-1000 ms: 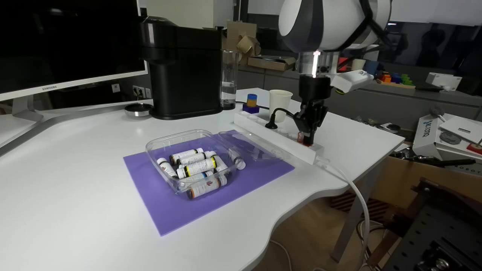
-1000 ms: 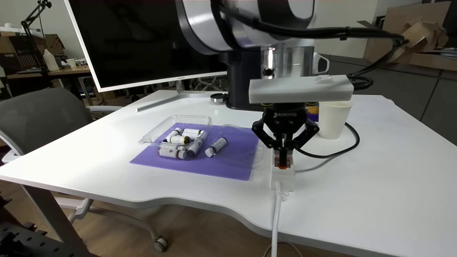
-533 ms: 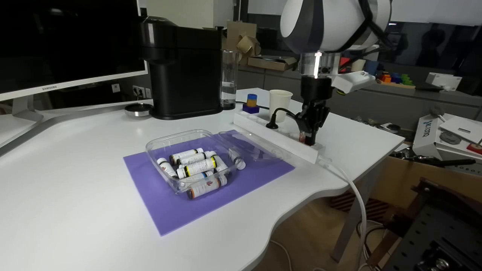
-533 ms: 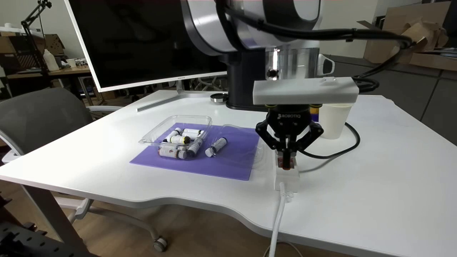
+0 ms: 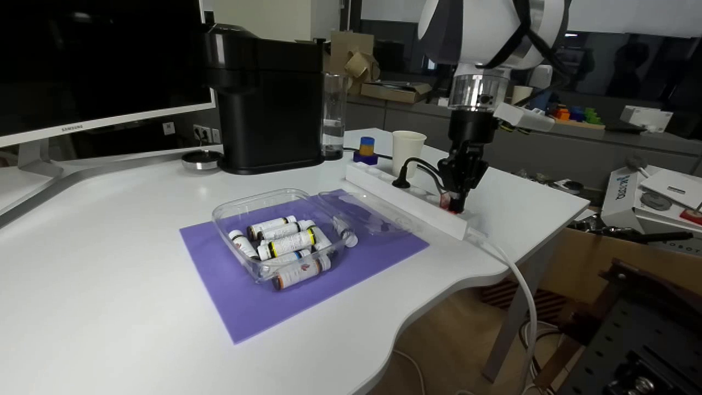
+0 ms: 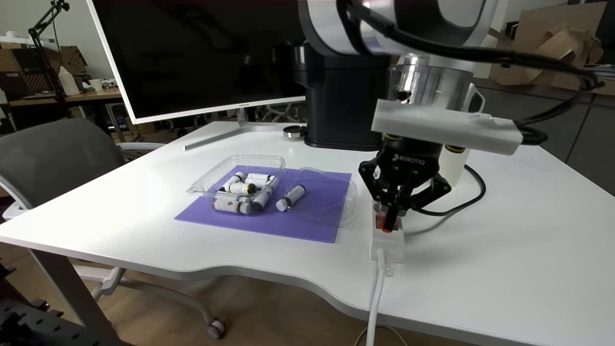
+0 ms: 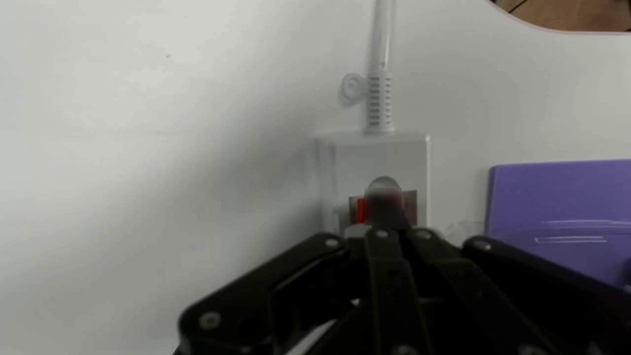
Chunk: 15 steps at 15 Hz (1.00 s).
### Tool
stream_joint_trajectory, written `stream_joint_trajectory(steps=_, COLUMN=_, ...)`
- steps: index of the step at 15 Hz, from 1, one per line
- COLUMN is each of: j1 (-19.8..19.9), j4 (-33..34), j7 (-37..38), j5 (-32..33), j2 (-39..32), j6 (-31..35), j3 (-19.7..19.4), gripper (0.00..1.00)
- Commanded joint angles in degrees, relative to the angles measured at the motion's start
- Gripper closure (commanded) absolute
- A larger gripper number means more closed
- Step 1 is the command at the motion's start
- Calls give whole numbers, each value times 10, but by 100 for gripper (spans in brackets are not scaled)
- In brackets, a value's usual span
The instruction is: Turn on the switch on the adapter at the first position from the bottom
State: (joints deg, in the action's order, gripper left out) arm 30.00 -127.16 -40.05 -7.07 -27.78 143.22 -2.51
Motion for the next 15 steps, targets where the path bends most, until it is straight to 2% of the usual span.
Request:
stream_joint_trajectory(steps=1, j1=25, j4=66, j7=-59, j5=-41, j2=-60, j6=-75, j3=2, gripper=100)
stream_joint_trajectory(steps=4, j1=22, j4=76, j7=-80, j5=-51, j2=-49, j6=-105, j3=-3, gripper=100)
stream_joint_trajectory(steps=6, j1=14, j4=59, j7=-91, j5=-48, j2=-23, j6=-97, j3=-6, gripper=100)
stream_joint_trajectory(steps=12, j1=-27, j4=-50, j7=-129, j5=-15, j2=116, j6=-53, j3=-27, gripper=100)
stream_joint_trajectory(steps=13, j1=-38, j4=-74, j7=-124, j5=-2, j2=152, j6=-57, j3=-36, gripper=74)
stream_joint_trajectory(steps=15, j1=-61, j4=-113, j7=-109, j5=24, j2=216, j6=-59, j3=-54, gripper=67)
